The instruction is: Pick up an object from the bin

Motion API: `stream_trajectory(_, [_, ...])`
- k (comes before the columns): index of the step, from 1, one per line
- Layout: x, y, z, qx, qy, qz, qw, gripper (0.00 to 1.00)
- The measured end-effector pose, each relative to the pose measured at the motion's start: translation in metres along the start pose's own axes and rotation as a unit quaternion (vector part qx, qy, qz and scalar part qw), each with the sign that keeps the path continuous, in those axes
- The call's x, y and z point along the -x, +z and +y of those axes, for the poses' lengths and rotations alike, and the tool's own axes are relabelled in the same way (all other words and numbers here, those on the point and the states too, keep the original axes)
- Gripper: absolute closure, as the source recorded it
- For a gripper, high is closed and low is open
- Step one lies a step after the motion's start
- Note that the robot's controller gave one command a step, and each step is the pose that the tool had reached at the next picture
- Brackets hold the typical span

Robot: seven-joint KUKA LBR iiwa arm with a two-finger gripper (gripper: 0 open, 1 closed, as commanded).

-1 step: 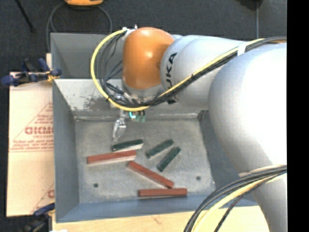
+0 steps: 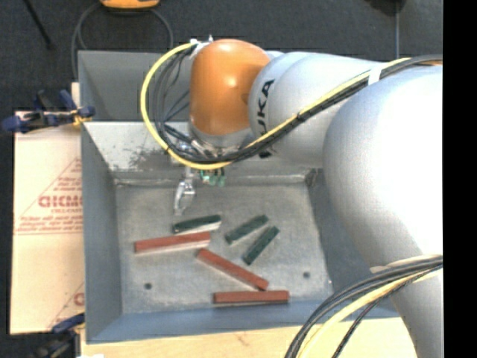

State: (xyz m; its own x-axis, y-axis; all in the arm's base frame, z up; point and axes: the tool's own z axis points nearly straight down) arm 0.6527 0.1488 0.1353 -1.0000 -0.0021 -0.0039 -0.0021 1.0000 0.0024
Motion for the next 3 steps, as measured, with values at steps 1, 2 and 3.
stream_trajectory(1, [-0.0470, 0.0447, -0.0341, 0.007, -0.097, -0.0075, 0.9952, 1.00])
stream_trajectory(2, [-0.0470, 0.0447, -0.0341, 0.007, -0.097, -0.0075, 0.9952, 1.00])
stream_trajectory(3, [-0.0439, 0.0431, -0.0321, 0.004, -0.098, -0.0037, 0.9951, 1.00])
